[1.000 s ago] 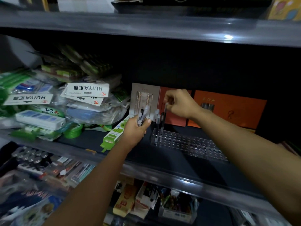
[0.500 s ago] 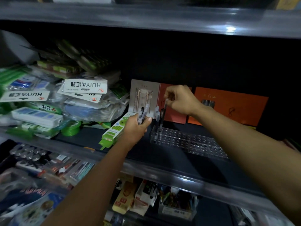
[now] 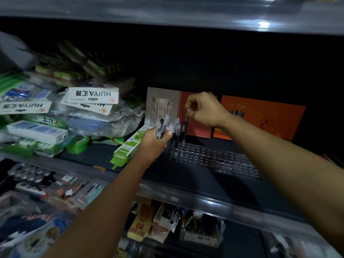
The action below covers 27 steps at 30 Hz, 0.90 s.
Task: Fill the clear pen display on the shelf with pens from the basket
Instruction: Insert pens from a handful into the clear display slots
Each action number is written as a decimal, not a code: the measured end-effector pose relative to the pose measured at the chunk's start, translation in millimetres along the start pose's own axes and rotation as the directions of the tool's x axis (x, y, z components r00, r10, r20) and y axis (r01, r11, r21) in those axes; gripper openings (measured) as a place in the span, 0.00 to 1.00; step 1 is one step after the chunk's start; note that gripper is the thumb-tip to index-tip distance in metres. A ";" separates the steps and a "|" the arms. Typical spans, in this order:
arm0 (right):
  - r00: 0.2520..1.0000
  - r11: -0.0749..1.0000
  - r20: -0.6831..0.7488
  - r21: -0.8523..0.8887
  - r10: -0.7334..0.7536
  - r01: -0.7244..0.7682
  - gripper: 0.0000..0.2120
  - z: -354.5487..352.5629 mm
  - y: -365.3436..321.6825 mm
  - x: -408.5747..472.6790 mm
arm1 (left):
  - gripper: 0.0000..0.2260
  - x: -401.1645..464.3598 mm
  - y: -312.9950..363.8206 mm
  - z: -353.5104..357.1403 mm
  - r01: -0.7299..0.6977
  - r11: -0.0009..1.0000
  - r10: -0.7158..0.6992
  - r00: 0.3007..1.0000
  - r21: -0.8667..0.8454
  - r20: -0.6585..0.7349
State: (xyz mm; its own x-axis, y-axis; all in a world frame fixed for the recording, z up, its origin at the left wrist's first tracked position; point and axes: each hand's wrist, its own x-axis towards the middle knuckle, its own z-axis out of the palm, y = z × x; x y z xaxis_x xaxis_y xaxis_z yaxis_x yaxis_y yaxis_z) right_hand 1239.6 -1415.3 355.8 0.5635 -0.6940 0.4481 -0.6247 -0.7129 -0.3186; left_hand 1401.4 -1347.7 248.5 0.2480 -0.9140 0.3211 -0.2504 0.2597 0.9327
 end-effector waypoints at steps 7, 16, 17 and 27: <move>1.000 1.000 -0.018 -0.029 -0.004 0.003 0.02 4.7 1.0 3.9 | 0.11 -0.6 1.5 -2.3 -0.004 1.000 0.004 1.000 -0.009 0.017; 0.999 0.999 0.027 -0.041 -0.029 0.030 0.02 5.4 0.0 3.0 | 0.12 2.4 -0.9 -2.8 0.008 1.000 -0.008 1.000 0.008 0.005; 0.999 0.999 0.029 -0.038 -0.028 0.029 0.03 7.2 1.1 2.2 | 0.12 2.5 -1.1 -2.2 0.010 1.000 -0.010 1.000 0.007 0.001; 0.994 0.998 0.106 -0.058 0.007 -0.001 0.05 24.5 8.0 0.1 | 0.10 1.0 -2.9 1.6 0.022 1.000 -0.022 1.000 -0.007 -0.010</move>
State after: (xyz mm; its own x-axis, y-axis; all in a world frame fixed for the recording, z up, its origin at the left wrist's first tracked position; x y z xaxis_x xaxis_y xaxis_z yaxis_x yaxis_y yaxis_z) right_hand 1247.9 -1423.5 332.8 0.6134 -0.7055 0.3548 -0.6554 -0.7055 -0.2696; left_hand 1400.9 -1349.9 245.8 0.2623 -0.9164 0.3024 -0.2381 0.2422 0.9406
